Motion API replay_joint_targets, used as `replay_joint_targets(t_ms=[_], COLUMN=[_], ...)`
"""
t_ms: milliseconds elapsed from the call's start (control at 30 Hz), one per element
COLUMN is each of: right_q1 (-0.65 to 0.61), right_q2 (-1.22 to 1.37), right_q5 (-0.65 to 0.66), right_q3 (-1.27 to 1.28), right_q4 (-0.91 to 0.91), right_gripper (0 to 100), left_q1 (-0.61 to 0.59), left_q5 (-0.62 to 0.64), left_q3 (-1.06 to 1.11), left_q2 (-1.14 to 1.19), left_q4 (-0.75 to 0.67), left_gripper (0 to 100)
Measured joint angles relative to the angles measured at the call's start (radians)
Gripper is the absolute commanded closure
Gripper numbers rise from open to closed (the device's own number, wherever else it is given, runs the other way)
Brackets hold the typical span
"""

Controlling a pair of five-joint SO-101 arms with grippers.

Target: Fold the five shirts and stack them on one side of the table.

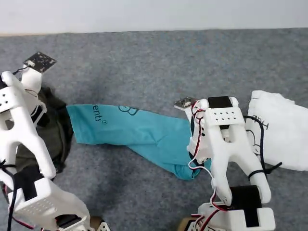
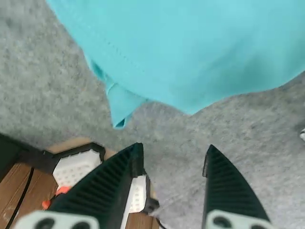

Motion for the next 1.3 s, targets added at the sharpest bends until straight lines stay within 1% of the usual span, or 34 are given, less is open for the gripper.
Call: replay_joint_targets(t_ms=[200, 400, 567, 767, 833, 1000, 1200, 1300], right_q1=[-0.003, -0.003, 0.0, 0.064, 0.075, 0.095, 0.121, 0.121], right_q2=[0.037, 0.152, 0.247, 0.347, 0.371, 0.404, 0.443, 0.462], right_q5=[0.0, 0.0, 0.0, 0.0, 0.0, 0.0, 0.029, 0.032], right_q3=[0.025, 0.025, 0.025, 0.018, 0.003, -0.006, -0.058, -0.089], right_q4=[-0.017, -0.117, -0.196, -0.273, -0.275, -0.292, -0.296, -0.262], right_gripper=[78.0, 78.0, 78.1, 78.3, 80.8, 97.5, 98.7, 98.7], left_q1=[0.0, 0.0, 0.0, -0.002, -0.002, -0.002, -0.002, -0.002], left_q5=[0.002, 0.002, 0.002, 0.002, 0.002, 0.002, 0.002, 0.002], left_q3=[0.048, 0.109, 0.11, 0.11, 0.11, 0.11, 0.11, 0.11], left_q2=[0.0, 0.0, 0.0, 0.0, 0.0, 0.0, 0.0, 0.0], left_q4=[-0.008, -0.077, -0.086, -0.094, -0.103, -0.109, -0.109, -0.109], left_gripper=[87, 87, 87, 87, 87, 87, 87, 87])
